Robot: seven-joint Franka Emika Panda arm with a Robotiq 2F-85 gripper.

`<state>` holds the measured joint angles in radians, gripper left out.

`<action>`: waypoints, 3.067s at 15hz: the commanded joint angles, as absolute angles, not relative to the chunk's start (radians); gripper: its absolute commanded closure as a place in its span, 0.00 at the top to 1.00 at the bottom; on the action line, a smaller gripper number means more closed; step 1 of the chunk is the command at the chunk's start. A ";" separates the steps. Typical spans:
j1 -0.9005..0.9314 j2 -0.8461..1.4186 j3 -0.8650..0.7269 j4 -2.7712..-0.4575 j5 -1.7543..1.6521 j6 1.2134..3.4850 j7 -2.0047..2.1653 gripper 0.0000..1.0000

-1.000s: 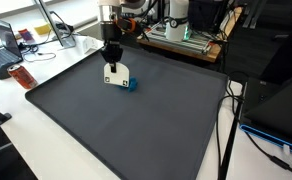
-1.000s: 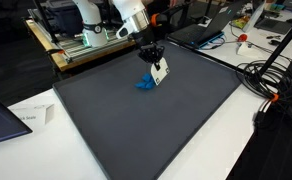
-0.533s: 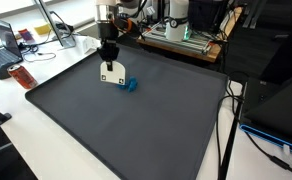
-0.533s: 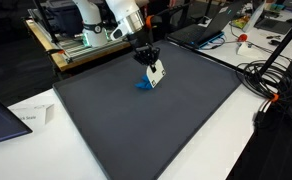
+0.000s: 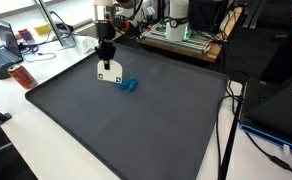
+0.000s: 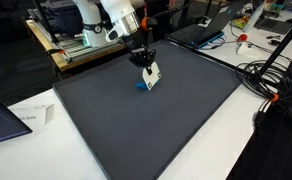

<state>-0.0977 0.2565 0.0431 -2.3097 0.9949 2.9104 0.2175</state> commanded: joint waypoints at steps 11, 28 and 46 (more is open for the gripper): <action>-0.059 0.179 -0.101 -2.366 0.488 2.782 0.330 0.01; -0.056 0.015 -0.097 -2.361 0.028 2.449 0.349 0.01; -0.031 -0.062 -0.027 -2.337 -0.015 2.346 0.318 0.01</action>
<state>-0.0315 -0.0590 -0.0387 -2.3384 0.0042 2.3407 0.3374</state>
